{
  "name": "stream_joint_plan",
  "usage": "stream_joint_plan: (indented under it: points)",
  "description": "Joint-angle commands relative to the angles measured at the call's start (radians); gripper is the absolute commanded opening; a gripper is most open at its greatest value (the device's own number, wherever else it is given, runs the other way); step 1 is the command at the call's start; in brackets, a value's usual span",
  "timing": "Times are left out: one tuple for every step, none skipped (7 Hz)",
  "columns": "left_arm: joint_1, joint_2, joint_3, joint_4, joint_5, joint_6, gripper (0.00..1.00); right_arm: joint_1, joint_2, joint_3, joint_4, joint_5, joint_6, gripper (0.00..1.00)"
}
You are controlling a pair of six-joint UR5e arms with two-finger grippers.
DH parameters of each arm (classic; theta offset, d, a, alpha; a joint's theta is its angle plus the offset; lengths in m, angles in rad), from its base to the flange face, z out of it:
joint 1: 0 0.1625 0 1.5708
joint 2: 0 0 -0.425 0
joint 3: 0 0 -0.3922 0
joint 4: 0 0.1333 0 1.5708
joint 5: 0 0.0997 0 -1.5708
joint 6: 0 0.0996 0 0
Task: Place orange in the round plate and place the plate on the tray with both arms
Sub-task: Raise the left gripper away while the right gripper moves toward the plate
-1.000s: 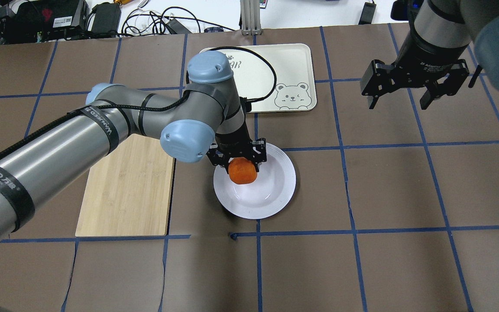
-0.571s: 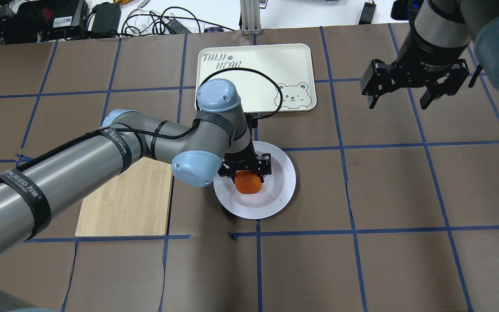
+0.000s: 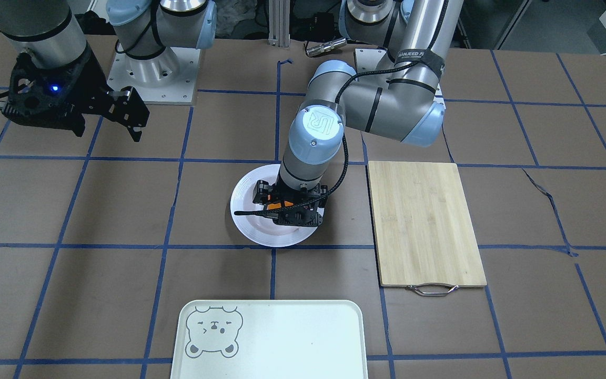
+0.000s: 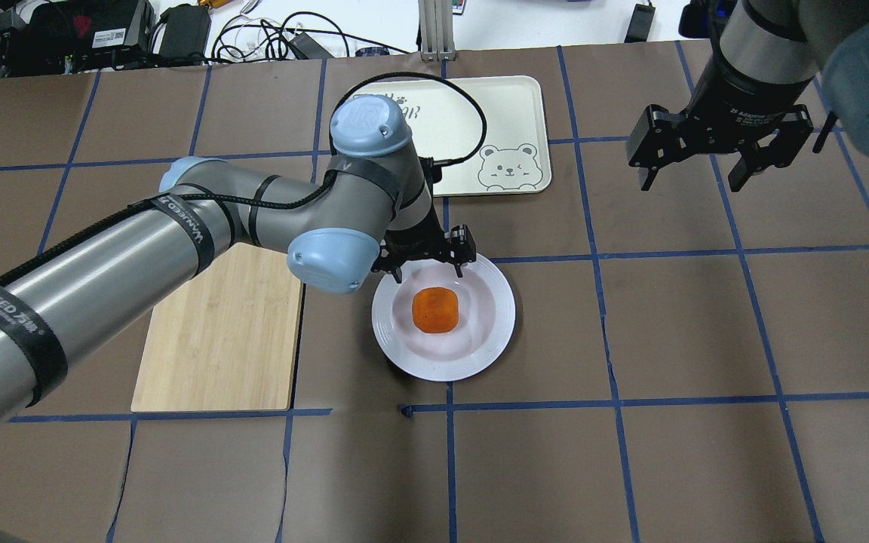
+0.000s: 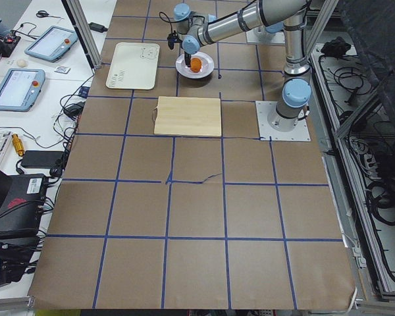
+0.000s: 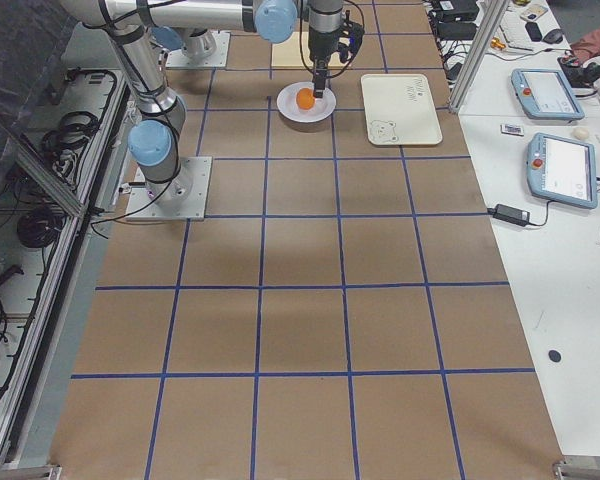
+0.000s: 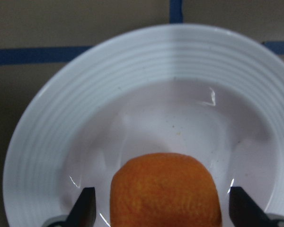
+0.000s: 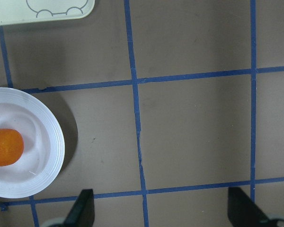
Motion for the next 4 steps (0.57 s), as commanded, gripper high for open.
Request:
stream_joint_plan:
  points:
    - [0.116, 0.073, 0.186, -0.257, 0.021, 0.096, 1.00, -0.007, 0.049, 0.002, 0.010, 0.005, 0.008, 1.00]
    - [0.144, 0.122, 0.240, -0.348, 0.045, 0.135, 1.00, -0.014, 0.055, 0.002, -0.004, 0.010, -0.003, 1.00]
    - [0.147, 0.183, 0.242, -0.391, 0.158, 0.137, 1.00, -0.021, 0.079, 0.003, -0.045, 0.064, -0.001, 1.00]
    - [0.150, 0.241, 0.245, -0.429, 0.174, 0.140, 1.00, -0.026, 0.125, 0.005, -0.106, 0.145, -0.008, 1.00]
